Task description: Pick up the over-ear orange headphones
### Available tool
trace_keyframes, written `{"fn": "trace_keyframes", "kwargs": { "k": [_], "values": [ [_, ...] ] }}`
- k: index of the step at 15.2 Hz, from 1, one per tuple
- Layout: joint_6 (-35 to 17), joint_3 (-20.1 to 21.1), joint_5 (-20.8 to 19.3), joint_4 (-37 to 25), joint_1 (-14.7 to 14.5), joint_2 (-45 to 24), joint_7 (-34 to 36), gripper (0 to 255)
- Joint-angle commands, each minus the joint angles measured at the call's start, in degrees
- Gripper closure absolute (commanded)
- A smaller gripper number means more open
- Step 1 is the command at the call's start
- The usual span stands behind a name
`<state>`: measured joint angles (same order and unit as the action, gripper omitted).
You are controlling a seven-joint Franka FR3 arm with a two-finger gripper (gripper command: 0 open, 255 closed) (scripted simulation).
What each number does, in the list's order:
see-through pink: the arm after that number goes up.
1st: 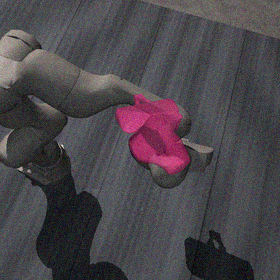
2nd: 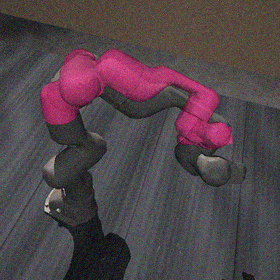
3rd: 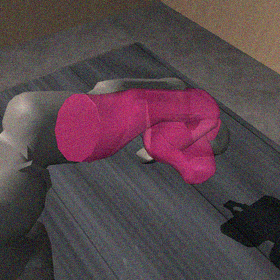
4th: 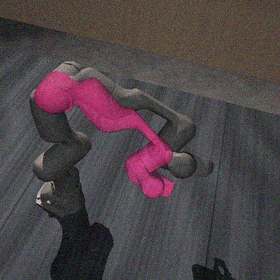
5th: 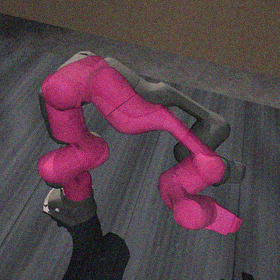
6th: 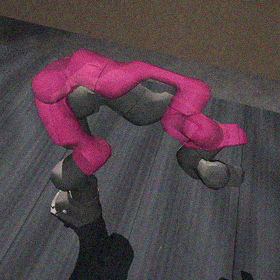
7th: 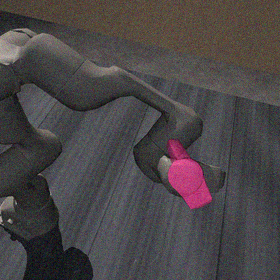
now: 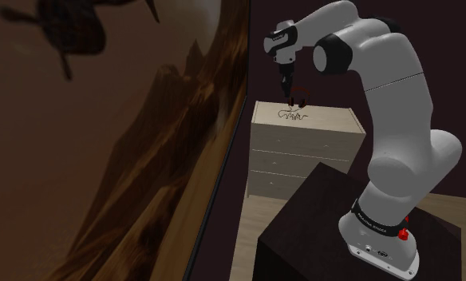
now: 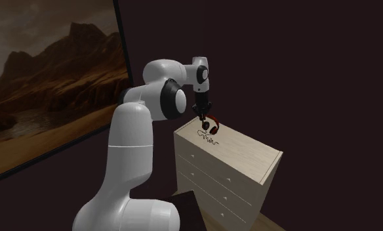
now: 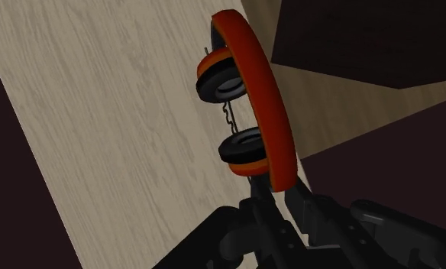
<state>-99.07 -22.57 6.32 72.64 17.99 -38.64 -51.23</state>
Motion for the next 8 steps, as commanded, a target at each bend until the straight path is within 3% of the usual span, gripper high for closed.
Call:
{"fn": "trace_keyframes", "kwargs": {
  "k": [1,8],
  "values": [
    [1.13,-0.06,-0.07,-1.0,0.11,0.17,-0.05,255],
    [6.1,-0.29,-0.32,-5.42,0.53,0.82,-0.22,255]
  ]
}}
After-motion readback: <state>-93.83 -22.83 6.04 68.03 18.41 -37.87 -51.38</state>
